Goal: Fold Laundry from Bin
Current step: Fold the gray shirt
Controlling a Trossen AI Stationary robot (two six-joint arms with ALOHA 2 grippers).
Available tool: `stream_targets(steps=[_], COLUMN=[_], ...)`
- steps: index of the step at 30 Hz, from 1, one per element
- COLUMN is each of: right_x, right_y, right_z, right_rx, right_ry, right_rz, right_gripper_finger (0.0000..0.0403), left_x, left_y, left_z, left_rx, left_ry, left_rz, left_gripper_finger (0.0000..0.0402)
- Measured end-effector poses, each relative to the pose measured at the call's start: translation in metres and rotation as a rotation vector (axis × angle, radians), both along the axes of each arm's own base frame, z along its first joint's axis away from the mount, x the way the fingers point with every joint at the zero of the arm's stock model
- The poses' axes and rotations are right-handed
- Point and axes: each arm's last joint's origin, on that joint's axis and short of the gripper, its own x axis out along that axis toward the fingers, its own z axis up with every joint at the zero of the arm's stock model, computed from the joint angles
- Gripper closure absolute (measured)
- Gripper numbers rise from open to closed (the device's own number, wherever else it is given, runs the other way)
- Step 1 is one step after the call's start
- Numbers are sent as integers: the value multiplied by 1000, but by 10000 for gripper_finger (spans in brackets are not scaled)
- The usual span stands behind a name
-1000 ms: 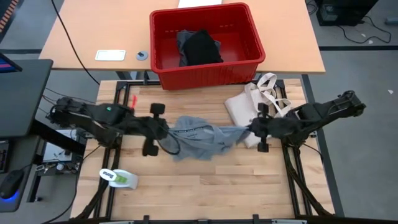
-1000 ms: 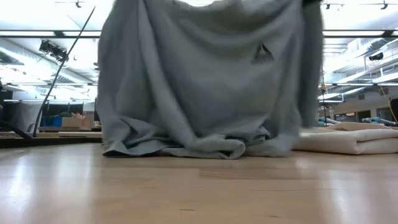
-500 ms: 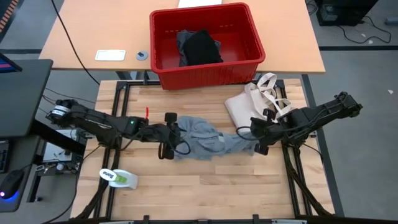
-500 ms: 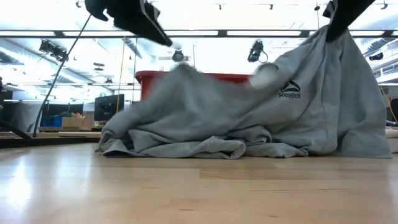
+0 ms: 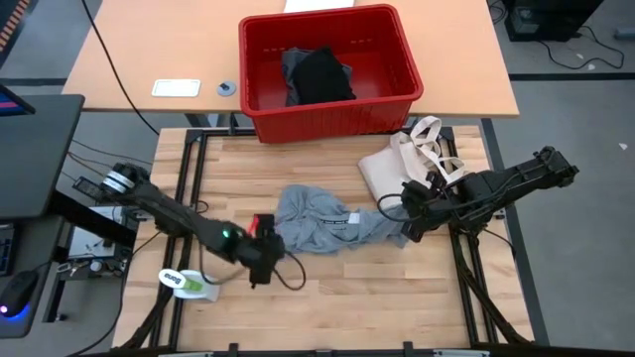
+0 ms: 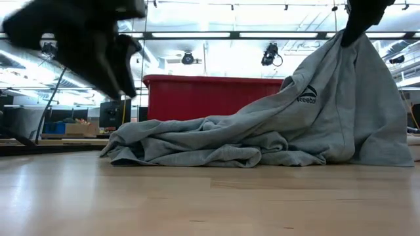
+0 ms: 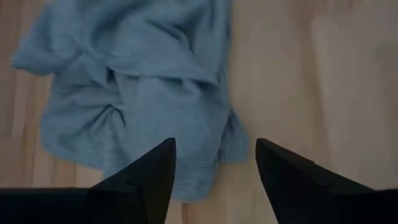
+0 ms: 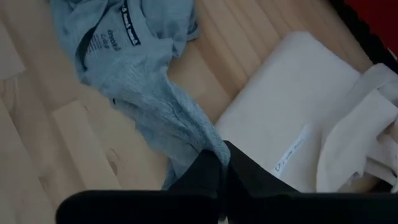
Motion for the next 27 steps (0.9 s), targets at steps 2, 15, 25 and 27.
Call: stream_targets(steps=[2,15,25,27], right_x=[0,3,0,-1], right_y=[0,1,9,11], right_z=[0,1,-1,-1], right_rx=[-17,-14,114,132], right_ry=[-7,-21,53,65], right_rz=[1,28,178,211], right_gripper_finger=[393,389,389,389], left_x=[4,15,-13,-16], left_y=[-6,2,28,38], left_z=[-15,-35,44,41], left_rx=[55,203,-251,-333], left_ry=[33,127,-10,12], left_rz=[-6,-65,-151,-158], left_gripper_finger=[189,371,387,386])
